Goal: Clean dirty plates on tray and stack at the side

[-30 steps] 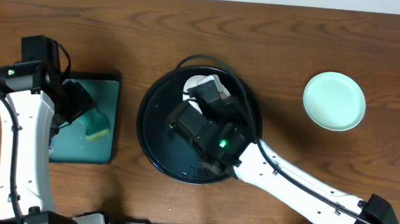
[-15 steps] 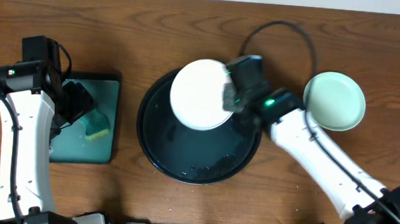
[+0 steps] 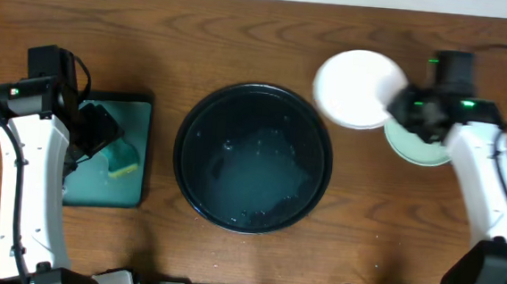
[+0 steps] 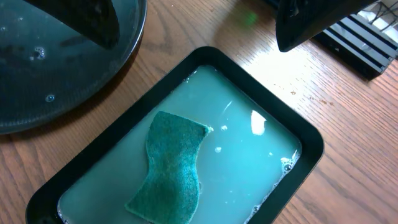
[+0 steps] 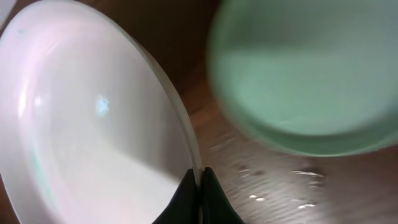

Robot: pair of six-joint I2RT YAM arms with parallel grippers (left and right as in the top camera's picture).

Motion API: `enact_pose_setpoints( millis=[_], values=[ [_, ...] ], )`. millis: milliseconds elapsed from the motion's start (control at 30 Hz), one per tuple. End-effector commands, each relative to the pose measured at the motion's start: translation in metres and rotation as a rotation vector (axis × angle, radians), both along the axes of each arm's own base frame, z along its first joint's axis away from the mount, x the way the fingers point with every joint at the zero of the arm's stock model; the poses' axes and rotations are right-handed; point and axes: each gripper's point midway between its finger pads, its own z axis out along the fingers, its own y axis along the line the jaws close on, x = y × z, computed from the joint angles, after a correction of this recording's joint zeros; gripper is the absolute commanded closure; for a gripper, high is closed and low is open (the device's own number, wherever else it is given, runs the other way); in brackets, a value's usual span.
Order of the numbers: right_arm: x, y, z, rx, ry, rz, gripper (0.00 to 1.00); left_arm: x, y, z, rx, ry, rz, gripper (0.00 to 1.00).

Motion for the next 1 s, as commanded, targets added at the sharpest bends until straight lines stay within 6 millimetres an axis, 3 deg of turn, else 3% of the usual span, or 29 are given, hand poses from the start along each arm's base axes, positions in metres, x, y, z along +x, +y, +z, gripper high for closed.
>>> enact_pose_setpoints(
  millis=[0, 100, 233, 367, 500, 700, 733, 767, 800, 867, 967],
  values=[
    [-0.009, -0.043, 0.004, 0.067, 0.003, -0.183, 0.99, -0.002, 0.002, -0.001, 0.002, 0.006, 0.021, 0.19],
    [-0.029, -0.083, -0.01, 0.076, 0.049, -0.357, 0.99, -0.002, 0.002, -0.001, 0.002, 0.006, 0.022, 0.19],
    [-0.051, -0.112, -0.031, 0.08, 0.091, -0.473, 0.99, -0.002, 0.002, -0.001, 0.001, 0.006, 0.022, 0.19],
    [-0.066, -0.122, -0.054, 0.072, 0.117, -0.516, 0.99, -0.002, 0.002, -0.001, 0.002, 0.006, 0.022, 0.19],
    [-0.065, -0.123, -0.07, 0.046, 0.09, -0.494, 0.99, -0.002, 0.002, -0.001, 0.002, 0.006, 0.022, 0.19],
    [-0.063, -0.127, -0.073, 0.031, 0.069, -0.499, 0.98, -0.002, 0.002, -0.001, 0.002, 0.006, 0.022, 0.19],
    [-0.063, -0.127, -0.073, 0.027, 0.07, -0.501, 0.96, -0.002, 0.002, -0.001, 0.001, 0.006, 0.022, 0.19],
    [-0.063, -0.127, -0.073, 0.027, 0.07, -0.501, 0.87, -0.002, 0.002, -0.001, 0.002, 0.006, 0.022, 0.19],
    [-0.064, -0.127, -0.073, 0.027, 0.071, -0.5, 0.73, -0.002, 0.002, -0.001, 0.002, 0.006, 0.022, 0.19],
    [-0.063, -0.127, -0.073, 0.026, 0.07, -0.498, 0.59, -0.002, 0.002, -0.001, 0.002, 0.006, 0.022, 0.19],
    [-0.058, -0.128, -0.07, 0.012, 0.047, -0.455, 0.62, -0.002, 0.002, -0.001, 0.002, 0.007, 0.022, 0.19]
  ],
)
